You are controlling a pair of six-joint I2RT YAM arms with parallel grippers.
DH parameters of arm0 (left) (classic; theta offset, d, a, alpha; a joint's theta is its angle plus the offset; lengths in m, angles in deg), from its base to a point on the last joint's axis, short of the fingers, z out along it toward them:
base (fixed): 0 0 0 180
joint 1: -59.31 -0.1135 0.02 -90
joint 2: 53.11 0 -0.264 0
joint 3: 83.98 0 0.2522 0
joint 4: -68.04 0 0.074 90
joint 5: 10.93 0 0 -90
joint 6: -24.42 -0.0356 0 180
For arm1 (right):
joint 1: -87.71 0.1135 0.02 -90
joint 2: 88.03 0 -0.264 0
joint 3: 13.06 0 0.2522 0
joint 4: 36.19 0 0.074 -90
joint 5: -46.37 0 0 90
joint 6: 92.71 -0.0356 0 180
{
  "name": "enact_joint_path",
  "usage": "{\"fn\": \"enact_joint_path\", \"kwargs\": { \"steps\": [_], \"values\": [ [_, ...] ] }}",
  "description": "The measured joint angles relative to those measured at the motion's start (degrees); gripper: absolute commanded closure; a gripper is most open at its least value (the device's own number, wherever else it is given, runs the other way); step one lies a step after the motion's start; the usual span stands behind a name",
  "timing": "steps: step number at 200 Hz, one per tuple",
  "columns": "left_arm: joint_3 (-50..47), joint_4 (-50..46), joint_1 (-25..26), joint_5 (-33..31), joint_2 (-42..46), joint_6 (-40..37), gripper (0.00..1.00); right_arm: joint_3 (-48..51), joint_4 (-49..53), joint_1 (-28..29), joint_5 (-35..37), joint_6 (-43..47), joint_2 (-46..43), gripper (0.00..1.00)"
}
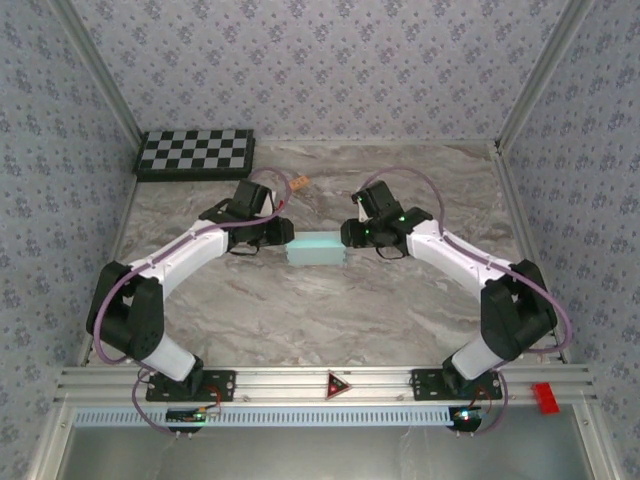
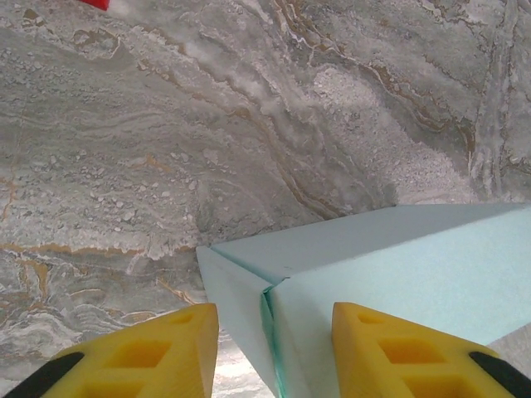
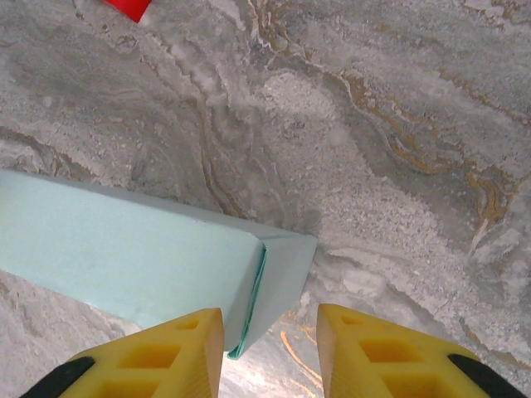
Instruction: Fold the paper box
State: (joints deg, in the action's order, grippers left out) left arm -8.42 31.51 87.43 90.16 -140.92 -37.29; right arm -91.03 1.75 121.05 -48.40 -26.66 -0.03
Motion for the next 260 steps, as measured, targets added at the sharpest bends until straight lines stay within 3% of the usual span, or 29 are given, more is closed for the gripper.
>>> {"fn": "enact_joint_path", "kwargs": {
  "steps": [108,207,260],
  "values": [
    [-2.0,1.3,0.0,0.0,1.5,-0.8,0.58,1.7,-2.2,0.1,-1.6,0.9,-0.5,0.63],
    [-5.9,7.4,0.8,-1.7,1.6,-1.9,0.59,0.5,-1.7,3.0,5.5,2.1,2.6,0.65],
    [-9.2,12.2,2.5,-5.8,3.3,-3.3,0.58,-0.6,-1.7,3.1,7.3,2.1,3.8,0.66]
  ]
}}
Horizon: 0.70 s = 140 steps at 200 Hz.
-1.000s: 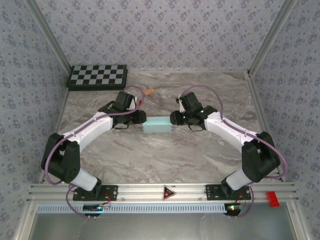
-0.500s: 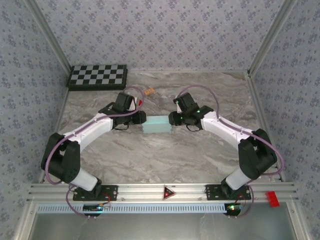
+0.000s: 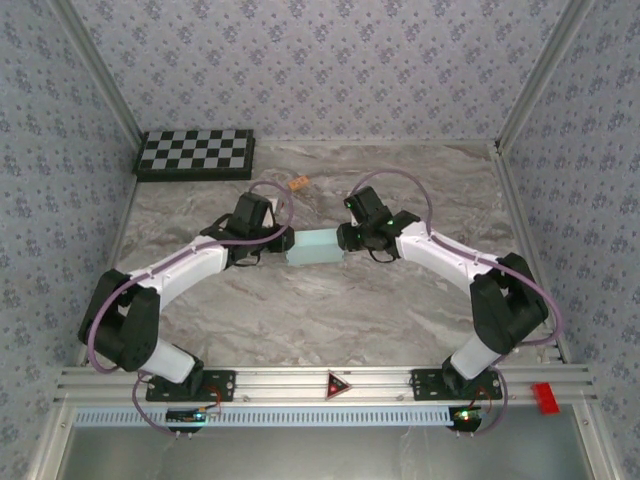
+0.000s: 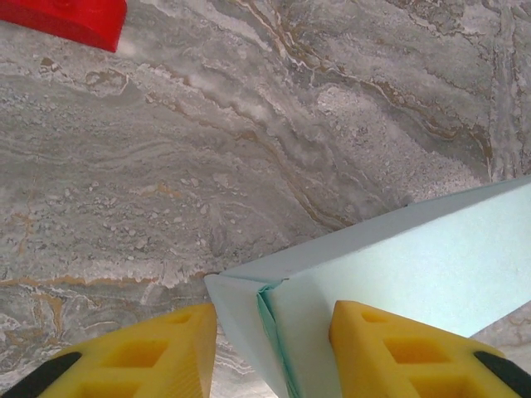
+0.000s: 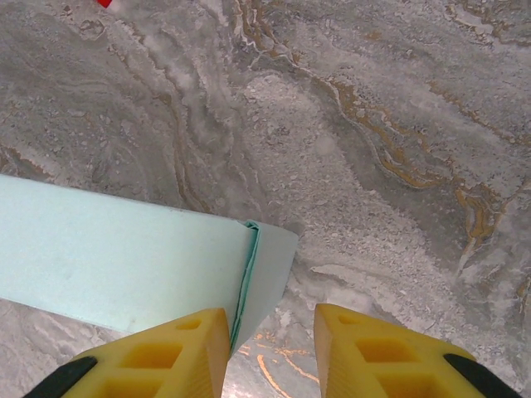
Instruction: Fold the paper box
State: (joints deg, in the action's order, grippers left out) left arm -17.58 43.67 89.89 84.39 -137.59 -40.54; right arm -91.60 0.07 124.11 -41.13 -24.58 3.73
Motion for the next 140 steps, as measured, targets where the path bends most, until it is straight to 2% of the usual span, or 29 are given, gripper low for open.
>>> {"fn": "enact_joint_path", "kwargs": {
  "steps": [73,104,140],
  "values": [
    [-1.7,2.4,0.3,-1.1,0.9,-0.6,0.58,-0.6,0.9,0.1,0.6,-0.8,0.2,0.66],
    [0.8,-1.0,0.3,-1.1,0.3,-1.5,0.56,-0.7,1.1,-0.4,-1.0,-1.2,-0.1,0.65],
    [5.2,-5.7,0.6,-0.7,-1.4,-3.0,0.54,-0.8,2.4,-1.3,-2.8,-1.3,-0.7,0.59]
  ]
}}
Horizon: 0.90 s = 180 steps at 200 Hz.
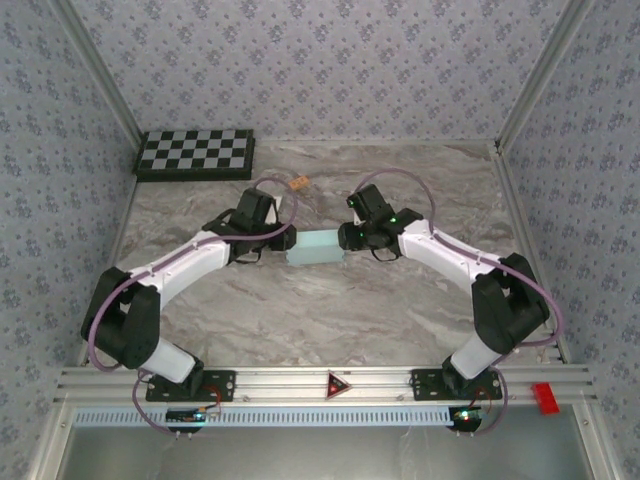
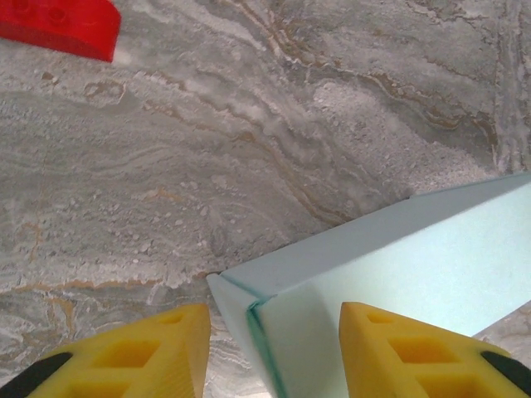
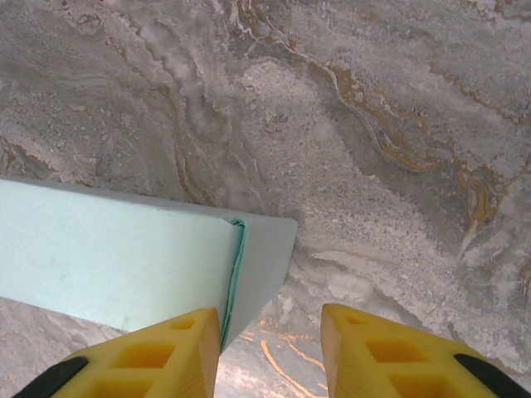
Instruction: Fold the paper box
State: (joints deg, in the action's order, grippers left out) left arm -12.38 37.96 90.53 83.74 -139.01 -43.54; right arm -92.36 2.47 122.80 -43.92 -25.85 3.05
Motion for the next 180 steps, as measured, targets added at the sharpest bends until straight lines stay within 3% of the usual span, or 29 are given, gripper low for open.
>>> {"fn": "enact_joint_path", "kwargs": {
  "steps": [40,68,130,180],
  "values": [
    [5.4,-2.6,0.1,0.4,-0.7,-2.9,0.41,1.3,0.3,-1.1,-0.5,0.0,-4.1,0.57],
    [8.0,-3.7,0.2,0.7,-1.6,-8.8,0.26,4.4,0.1,-2.9,-0.5,0.0,-8.1,0.57],
    [14.4,-8.0,0.6,8.5,-7.6,-36.5,0.21,11.1,0.3,-7.1,-0.6,0.0,-13.3,0.57],
    [18.8,-11.2,-2.5,18.3,-14.3,-56.5,0.21,14.5,0.1,-8.8,-0.5,0.0,-16.8,0.57]
  ]
}}
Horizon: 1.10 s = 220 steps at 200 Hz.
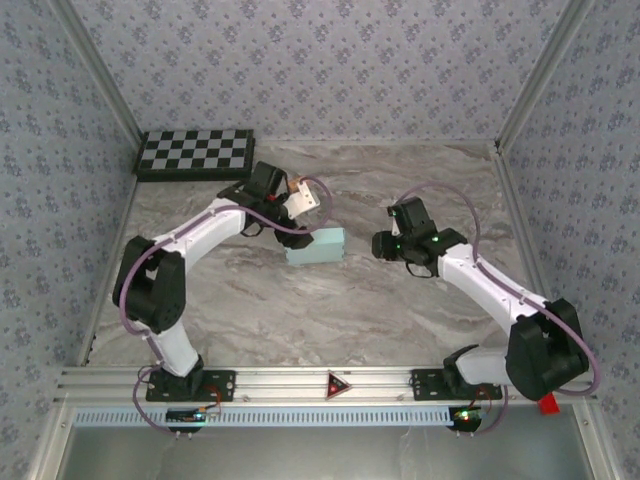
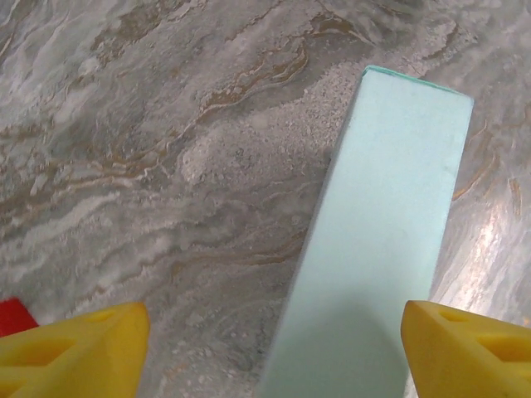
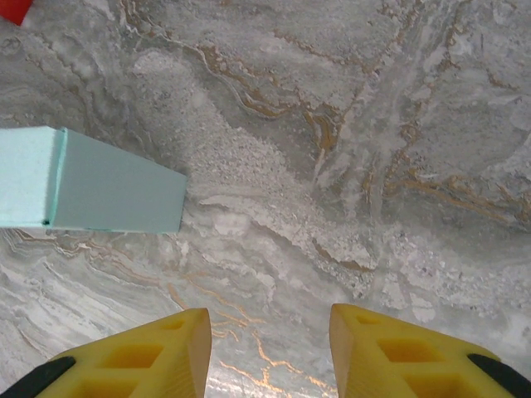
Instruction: Fold the paper box
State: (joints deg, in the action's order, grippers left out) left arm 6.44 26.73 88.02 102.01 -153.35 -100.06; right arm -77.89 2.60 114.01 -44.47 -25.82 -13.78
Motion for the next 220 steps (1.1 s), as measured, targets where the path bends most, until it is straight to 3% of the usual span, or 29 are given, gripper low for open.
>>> {"fn": "enact_joint_path", "kwargs": {
  "steps": [37,79,116,162,220],
  "values": [
    [4.3,-3.9,-0.3,5.4,-2.9,-11.0,0.22,0.9,0.0,-0.4,0.0,0.0,-0.6,0.57],
    [5.8,-7.8,-0.1,8.2,-4.7,-17.2,0.25,1.3,-0.2,-0.9,0.0,0.0,-0.8,0.57],
    [5.9,-8.7,0.6,7.6,-6.3,-18.2,0.29,1.4,-0.6,-1.2,0.0,0.0,-0.8,0.57],
    [5.9,-8.4,1.8,5.8,-6.9,-17.4,0.50,1.4,-0.9,-1.3,0.0,0.0,-0.8,0.57],
    [5.7,-6.7,3.3,4.3,-6.8,-16.9,0.60,2.2,-1.0,-1.7,0.0,0.0,-1.5,0.57]
  ]
}}
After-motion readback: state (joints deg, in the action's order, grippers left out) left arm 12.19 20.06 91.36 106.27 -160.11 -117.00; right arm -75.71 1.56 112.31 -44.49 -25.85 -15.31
